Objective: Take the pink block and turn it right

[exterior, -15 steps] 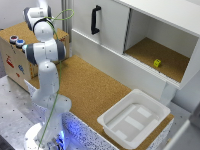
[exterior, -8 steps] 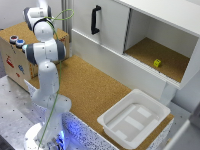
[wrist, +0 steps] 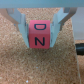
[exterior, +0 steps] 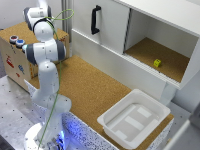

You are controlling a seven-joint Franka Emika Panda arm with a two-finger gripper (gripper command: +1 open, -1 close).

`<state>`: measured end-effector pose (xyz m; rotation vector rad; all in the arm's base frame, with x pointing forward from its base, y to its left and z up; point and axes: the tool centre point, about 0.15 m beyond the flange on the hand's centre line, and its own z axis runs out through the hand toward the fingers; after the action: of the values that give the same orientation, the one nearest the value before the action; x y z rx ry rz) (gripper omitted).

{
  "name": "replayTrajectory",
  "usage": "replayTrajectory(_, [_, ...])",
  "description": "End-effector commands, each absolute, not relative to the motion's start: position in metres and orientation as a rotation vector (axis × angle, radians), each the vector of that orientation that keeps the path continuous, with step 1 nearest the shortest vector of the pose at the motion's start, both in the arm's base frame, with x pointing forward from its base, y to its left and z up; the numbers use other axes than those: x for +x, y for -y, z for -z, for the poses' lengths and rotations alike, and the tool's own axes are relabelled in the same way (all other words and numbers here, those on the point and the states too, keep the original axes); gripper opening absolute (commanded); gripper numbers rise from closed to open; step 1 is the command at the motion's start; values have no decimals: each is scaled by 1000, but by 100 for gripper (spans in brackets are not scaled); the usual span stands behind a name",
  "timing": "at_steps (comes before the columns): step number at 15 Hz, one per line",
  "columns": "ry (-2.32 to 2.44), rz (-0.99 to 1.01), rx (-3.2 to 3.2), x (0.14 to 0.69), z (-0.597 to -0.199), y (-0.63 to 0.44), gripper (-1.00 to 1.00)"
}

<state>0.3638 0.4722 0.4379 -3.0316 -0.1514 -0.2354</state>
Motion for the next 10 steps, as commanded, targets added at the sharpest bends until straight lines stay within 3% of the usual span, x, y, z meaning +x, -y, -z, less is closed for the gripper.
replayTrajectory(1, [107,282,-3046,367,-442,-466,100])
replayTrajectory(10, [241,517,-2974,363,-505,-479,100])
